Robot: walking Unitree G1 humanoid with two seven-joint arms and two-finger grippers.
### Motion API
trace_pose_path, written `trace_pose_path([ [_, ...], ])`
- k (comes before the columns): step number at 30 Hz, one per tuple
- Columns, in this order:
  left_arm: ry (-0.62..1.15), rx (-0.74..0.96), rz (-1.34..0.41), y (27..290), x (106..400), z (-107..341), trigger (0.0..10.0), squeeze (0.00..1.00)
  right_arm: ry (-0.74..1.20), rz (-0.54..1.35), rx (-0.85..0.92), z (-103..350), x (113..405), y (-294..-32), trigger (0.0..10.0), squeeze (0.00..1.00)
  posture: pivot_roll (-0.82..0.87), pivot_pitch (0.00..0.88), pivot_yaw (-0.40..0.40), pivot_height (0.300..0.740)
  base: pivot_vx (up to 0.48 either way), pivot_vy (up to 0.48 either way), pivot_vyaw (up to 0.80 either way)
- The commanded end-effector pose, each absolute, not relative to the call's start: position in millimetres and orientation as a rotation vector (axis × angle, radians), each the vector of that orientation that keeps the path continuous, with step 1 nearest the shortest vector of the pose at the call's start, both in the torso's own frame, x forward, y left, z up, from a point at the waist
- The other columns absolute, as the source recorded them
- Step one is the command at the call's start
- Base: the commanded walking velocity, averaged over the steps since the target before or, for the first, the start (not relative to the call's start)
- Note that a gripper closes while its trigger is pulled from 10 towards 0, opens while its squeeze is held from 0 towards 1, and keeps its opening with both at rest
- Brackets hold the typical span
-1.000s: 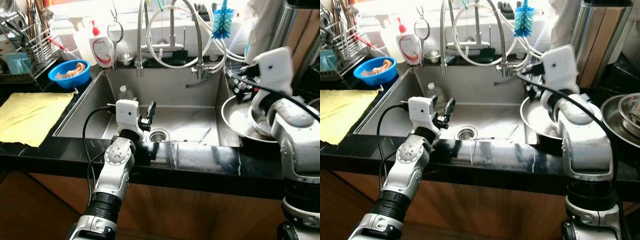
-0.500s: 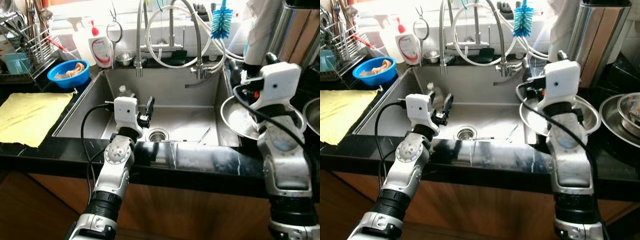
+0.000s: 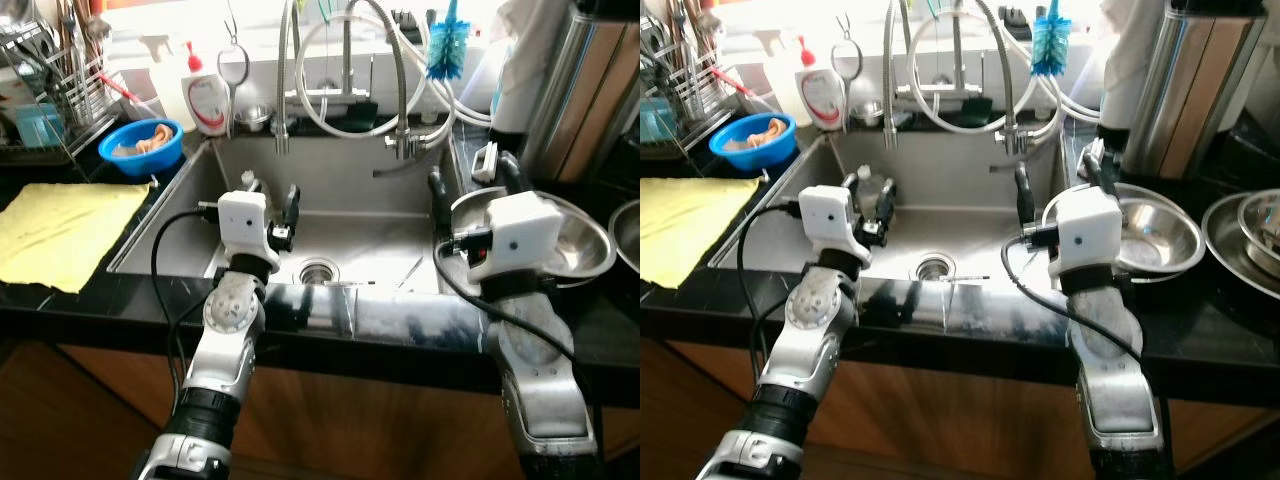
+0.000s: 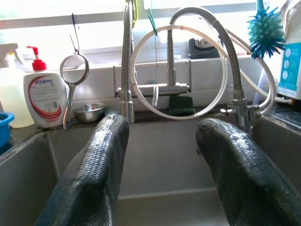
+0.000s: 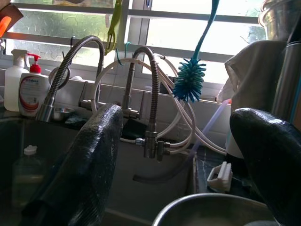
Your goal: Kitchen organization
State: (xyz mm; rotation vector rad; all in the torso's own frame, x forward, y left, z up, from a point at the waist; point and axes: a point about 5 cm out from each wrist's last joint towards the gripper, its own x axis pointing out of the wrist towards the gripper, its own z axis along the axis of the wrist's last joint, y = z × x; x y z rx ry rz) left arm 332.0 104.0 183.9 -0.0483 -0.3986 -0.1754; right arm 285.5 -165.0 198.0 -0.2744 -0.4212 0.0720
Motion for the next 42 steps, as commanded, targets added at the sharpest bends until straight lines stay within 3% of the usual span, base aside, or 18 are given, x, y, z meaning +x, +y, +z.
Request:
trace_pose_path([
  [1,-0.433,-0.04,-0.152,110.5,329.2,189.0,10.0,0.0,-0.467,0.087,-0.272,205.1,280.6,-157.9,10.0,0.0,-0.23,0.0,0.092,0.74,0.0,0.0,0.0],
  [42,-0.436,-0.045,-0.125,113.7,331.1,193.8,10.0,0.0,-0.442,0.096,-0.285,208.3,294.5,-149.7,10.0,0.0,-0.21,0.0,0.08,0.74,0.0,0.0,0.0],
])
